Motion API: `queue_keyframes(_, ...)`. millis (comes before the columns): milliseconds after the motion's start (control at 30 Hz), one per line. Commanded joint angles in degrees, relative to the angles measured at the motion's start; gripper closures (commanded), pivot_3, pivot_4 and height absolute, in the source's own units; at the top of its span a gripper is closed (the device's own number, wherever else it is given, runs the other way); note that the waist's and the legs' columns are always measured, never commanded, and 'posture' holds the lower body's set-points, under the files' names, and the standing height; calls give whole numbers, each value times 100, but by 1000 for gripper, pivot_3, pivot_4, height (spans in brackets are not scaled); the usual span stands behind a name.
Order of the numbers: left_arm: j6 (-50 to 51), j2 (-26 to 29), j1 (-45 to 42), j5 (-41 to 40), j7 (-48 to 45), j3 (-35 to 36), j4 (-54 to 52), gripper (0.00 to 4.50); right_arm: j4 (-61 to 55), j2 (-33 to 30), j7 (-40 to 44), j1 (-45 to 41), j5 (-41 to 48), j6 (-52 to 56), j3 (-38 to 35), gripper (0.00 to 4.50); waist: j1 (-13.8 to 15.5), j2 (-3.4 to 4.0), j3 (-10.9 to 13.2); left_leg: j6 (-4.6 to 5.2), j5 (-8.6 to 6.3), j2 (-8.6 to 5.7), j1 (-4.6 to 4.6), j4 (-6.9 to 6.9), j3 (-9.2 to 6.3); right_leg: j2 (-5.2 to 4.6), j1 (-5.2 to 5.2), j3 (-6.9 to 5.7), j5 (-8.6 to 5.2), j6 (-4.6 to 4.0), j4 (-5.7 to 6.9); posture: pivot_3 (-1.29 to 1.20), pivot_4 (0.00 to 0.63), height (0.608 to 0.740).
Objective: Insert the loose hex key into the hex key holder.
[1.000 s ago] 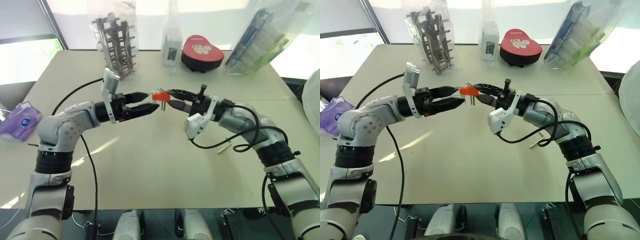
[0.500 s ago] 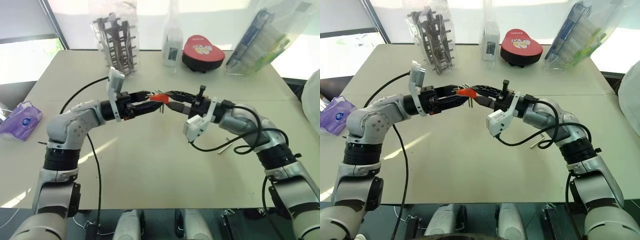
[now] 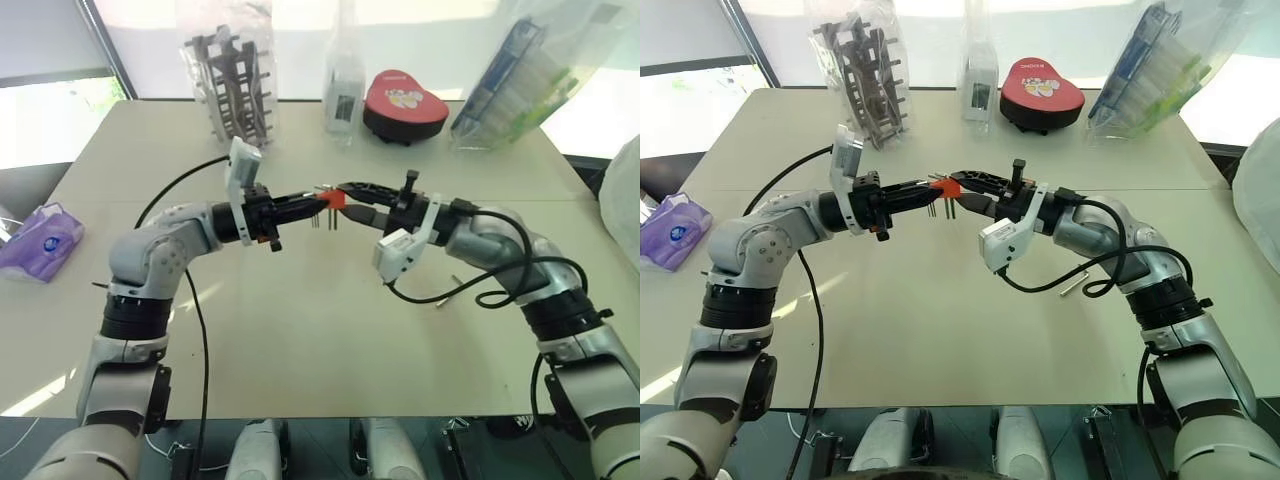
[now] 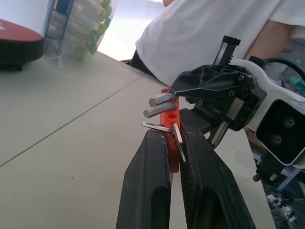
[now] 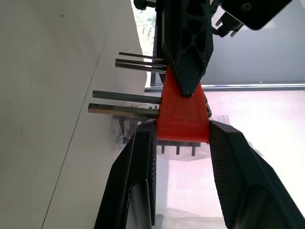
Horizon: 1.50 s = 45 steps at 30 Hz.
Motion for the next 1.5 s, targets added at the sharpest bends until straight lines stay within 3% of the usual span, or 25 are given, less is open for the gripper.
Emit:
queue_keyframes(33,-128,-8,-143,1,-18,105,-57,4500,-307,-31,34,-19,206,-46,-143,1641,0,0,0,0,0,0,0,0,0,0,0,0,0,0,0,0,150,740)
queue_keyframes(133,-191,3,-121,57,-2,120,-112,4500,-312,-39,128,6,264,71,-167,124,1,0,0,0,0,0,0,0,1,0,0,0,0,0,0,0,150,740)
queue_keyframes(200,-318,56,-88,168,7,97,-195,4500,-297,-80,384,90,480,388,-186,54,5,0,0,0,0,0,0,0,0,0,0,0,0,0,0,0,150,740)
queue_keyframes(300,-702,215,51,499,-26,-18,-437,4500,-355,-110,1256,433,1322,1802,-351,54,16,-1,0,1,0,0,0,0,0,0,2,0,0,0,-1,0,150,740)
queue_keyframes(400,-954,283,232,671,30,-35,-724,4500,-935,153,1745,763,2490,4667,-975,54,25,0,0,4,-2,0,-1,1,1,-1,5,-1,0,-1,-5,0,150,740)
queue_keyframes(533,-1034,320,445,738,252,45,-1076,4500,-2072,-306,2499,845,3815,8897,-1578,54,39,2,0,34,-19,1,-3,1,-3,-2,4,-1,1,-2,-4,0,150,740)
queue_keyframes(700,-1011,297,579,739,462,105,-1218,4500,-2846,-692,2369,906,4505,11166,-2113,54,29,2,0,54,-30,2,-2,1,-5,-1,3,-2,1,-3,-5,0,150,740)
queue_keyframes(833,-1068,238,603,730,530,109,-1116,4500,-3256,-781,1857,929,4586,12629,-2437,54,29,2,0,54,-30,0,-2,1,-4,-2,2,-2,1,-3,-4,0,150,740)
queue_keyframes(933,-1050,129,545,706,609,47,-1075,4500,-3697,-1148,1623,1014,4642,13354,-2276,54,46,1,0,54,-31,-1,-7,1,-4,-3,-2,-1,1,-3,-5,0,150,740)
queue_keyframes(1033,-1103,-10,480,782,611,-103,-994,4500,-3786,-1333,1246,1247,4715,13577,-2175,54,66,-5,-4,55,-31,-3,-8,1,-5,-3,-1,-1,1,-3,-9,0,150,740)
queue_keyframes(1167,-1113,-146,355,835,613,-212,-889,4500,-3298,-990,260,1540,5238,13580,-2512,54,79,-9,-6,55,-31,-4,-7,1,-6,-2,1,-1,1,-3,-11,0,150,740)
queue_keyframes(1367,-1169,-158,272,844,399,-280,-681,4500,-2740,-975,-1926,1703,7782,13580,-2599,54,105,-10,-6,56,-31,-4,-7,0,-5,-1,-1,-1,1,-3,-10,0,150,740)
queue_keyframes(1433,-1175,-198,219,857,376,-330,-646,4500,-2374,-986,-2899,1580,8788,13580,-2656,54,113,-11,-6,56,-31,-4,-8,0,-4,-1,0,0,1,-3,-10,0,150,740)
queue_keyframes(1500,-1229,-194,155,889,303,-333,-530,4500,-1836,-588,-4272,1292,9772,13580,-2764,54,114,-16,-5,56,-31,-4,-8,1,-4,-2,2,0,1,-3,-12,0,150,740)
